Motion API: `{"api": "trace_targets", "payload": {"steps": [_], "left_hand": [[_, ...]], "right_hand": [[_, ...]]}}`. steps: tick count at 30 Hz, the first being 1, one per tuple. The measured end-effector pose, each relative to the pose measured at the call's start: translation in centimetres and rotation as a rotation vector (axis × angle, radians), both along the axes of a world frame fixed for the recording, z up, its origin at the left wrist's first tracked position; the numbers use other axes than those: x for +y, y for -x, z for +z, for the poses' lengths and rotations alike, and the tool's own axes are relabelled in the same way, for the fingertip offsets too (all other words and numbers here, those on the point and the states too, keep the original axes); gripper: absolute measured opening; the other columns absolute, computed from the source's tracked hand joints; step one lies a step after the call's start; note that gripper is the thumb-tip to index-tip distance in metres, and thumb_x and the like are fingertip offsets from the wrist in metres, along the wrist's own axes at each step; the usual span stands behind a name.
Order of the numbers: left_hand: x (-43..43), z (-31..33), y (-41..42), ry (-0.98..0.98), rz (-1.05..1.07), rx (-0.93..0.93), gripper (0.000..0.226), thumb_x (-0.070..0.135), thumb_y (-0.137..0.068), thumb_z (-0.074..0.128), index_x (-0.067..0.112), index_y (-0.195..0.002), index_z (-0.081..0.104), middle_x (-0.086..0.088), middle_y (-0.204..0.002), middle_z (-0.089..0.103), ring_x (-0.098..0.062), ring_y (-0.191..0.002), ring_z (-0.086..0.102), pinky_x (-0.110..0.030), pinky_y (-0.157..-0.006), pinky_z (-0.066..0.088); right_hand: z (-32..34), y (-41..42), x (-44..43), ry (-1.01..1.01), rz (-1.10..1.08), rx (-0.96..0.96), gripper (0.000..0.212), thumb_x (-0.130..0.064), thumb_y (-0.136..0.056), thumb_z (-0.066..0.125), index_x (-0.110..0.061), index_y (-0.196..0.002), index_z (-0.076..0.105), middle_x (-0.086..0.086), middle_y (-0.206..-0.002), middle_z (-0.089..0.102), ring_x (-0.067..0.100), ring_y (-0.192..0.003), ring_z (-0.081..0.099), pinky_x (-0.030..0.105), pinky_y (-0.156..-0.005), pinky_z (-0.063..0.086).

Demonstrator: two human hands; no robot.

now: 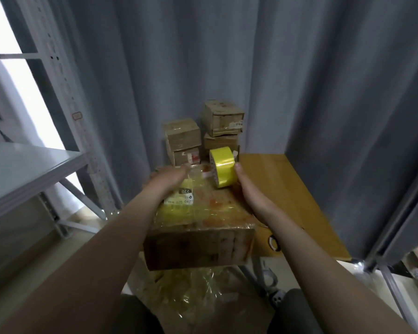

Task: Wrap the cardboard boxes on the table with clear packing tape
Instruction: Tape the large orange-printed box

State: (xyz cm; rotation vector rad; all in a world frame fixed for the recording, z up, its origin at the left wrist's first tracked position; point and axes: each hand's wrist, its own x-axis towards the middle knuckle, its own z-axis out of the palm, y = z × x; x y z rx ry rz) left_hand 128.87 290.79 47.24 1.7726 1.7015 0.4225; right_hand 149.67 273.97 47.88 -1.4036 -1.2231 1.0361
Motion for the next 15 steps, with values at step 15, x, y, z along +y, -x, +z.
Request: {"api": "trace_targets", "payload": {"steps": [15], "left_hand": [[-11.3, 0.5, -3.5, -0.303, -0.775, 0.503, 0.137, 0.077, -0.065, 0.077, 0.014, -0.164, 0.005, -0.001, -0.171, 0.001, -0.025, -0.157, -0.001, -0.057, -0.127, 0.001]], "right_hand": [[-1.4, -0.4, 2.9, -0.255, -0.163, -0.459, 0.012, -0.047, -0.103, 0.057, -0.052, -0.104, 0.068, -0.015, -0.134, 0.057, 0.014, -0.142, 0.037, 0.028, -0.11, 0.017]]}}
